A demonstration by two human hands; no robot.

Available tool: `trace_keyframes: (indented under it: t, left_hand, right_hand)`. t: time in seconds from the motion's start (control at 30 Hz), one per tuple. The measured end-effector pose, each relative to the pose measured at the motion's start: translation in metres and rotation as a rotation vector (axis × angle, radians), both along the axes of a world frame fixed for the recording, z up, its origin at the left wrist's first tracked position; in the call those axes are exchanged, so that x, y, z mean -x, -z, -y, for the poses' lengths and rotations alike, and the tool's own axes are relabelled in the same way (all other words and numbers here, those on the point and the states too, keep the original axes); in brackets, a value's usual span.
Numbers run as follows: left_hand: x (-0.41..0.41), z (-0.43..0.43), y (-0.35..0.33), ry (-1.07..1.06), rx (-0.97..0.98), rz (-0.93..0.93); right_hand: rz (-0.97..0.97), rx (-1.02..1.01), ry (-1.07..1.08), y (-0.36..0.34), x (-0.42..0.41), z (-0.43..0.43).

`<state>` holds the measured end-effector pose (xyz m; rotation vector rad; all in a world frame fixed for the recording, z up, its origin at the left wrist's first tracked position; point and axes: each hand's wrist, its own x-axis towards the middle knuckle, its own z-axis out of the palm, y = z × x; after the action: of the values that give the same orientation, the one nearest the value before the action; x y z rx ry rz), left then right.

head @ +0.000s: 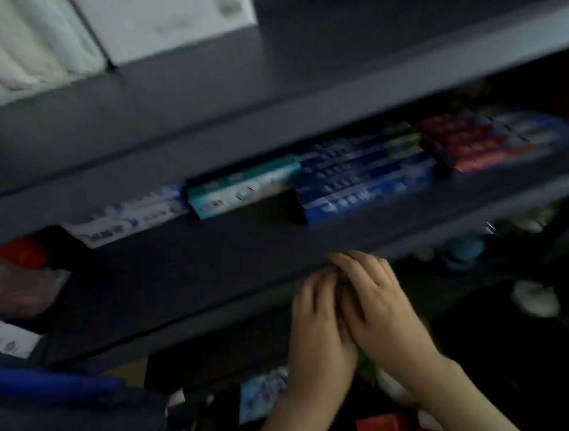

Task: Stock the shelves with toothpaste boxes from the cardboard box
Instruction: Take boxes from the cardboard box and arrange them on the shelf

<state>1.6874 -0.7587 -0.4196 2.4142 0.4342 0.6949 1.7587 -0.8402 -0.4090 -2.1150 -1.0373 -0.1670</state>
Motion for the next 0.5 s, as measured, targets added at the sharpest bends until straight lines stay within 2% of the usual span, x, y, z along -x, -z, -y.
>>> trace_keyframes:
  t: [0.1,0.2,0.27,0.5]
  left_hand:
    - [0.014,0.100,0.026,0.256,0.155,-0.158]
    - [0.028,0.202,0.059,0.548,0.286,-0.488]
    - [0.044,0.266,0.093,0.690,0.327,-0.641]
    - [0.131,0.446,0.229,1.059,0.269,-1.065]
  right_hand:
    - [-0.172,-0.001,0.203,0.036,0.035,0.109]
    - [-0.360,0.063,0.473,0.084,0.079,0.220]
    - [-0.471,0.080,0.645,0.119,0.113,0.290]
    - [-0.968,0.281,1.095,0.267,0.285,0.484]
